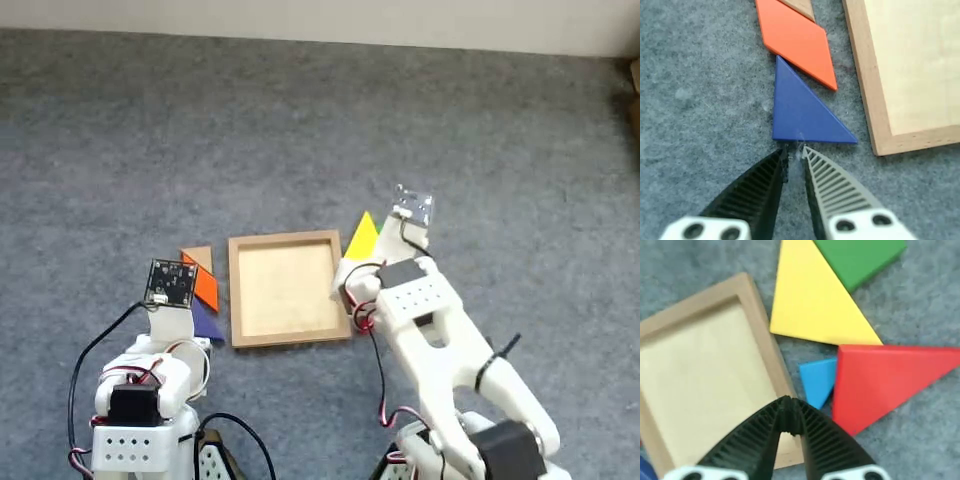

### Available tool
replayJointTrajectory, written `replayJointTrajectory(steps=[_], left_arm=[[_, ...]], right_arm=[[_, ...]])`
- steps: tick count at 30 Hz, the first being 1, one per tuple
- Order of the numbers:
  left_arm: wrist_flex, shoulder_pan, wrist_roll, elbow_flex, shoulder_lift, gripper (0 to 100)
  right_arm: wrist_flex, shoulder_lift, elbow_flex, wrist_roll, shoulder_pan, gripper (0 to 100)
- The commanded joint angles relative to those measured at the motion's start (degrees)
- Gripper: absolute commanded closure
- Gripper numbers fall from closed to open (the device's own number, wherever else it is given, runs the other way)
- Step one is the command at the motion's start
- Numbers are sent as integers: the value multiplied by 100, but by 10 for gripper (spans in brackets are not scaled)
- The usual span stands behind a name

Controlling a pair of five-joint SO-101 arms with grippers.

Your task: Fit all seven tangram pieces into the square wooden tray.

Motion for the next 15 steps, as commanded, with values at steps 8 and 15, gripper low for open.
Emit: replayJointTrajectory(steps=[8,15], left_arm=[[18,4,26,119,-268,933],[18,4,26,119,-268,933]], right_arm=[[-40,804,-338,-26,532,995],[479,884,-242,721,1086,995]])
